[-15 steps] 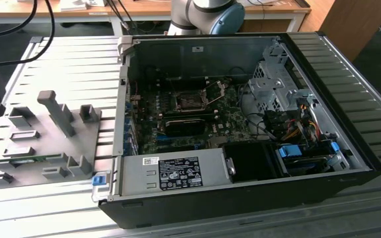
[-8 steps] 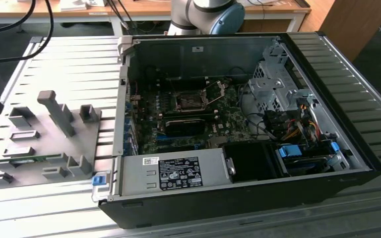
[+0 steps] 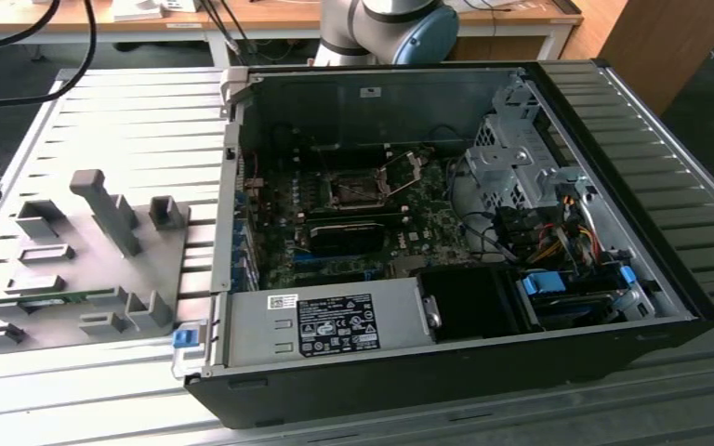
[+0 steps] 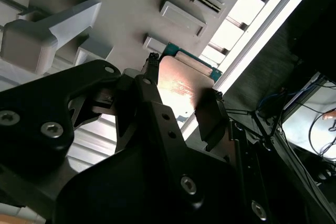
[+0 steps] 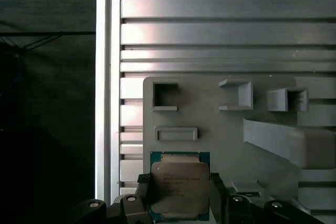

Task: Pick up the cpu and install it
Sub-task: 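Pick up the cpu and move it towards the insertion slot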

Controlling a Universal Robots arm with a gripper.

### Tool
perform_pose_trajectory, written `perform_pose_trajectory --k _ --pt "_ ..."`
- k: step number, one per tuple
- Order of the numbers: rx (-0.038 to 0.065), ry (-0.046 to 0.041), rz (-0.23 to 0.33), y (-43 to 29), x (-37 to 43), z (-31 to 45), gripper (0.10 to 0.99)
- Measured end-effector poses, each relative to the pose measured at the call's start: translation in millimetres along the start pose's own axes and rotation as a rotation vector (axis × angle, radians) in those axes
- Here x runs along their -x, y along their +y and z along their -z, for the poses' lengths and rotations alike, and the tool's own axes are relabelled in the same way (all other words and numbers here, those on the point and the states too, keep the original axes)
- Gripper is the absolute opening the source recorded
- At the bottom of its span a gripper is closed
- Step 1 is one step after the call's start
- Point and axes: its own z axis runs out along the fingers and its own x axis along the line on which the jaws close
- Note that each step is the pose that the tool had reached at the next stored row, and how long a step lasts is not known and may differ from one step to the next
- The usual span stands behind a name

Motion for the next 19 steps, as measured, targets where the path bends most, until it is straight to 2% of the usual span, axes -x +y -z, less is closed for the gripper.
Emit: perform_pose_trajectory --k 19 --pt "0.000 0.0000 0.000 0.7 -0.3 19.2 0.533"
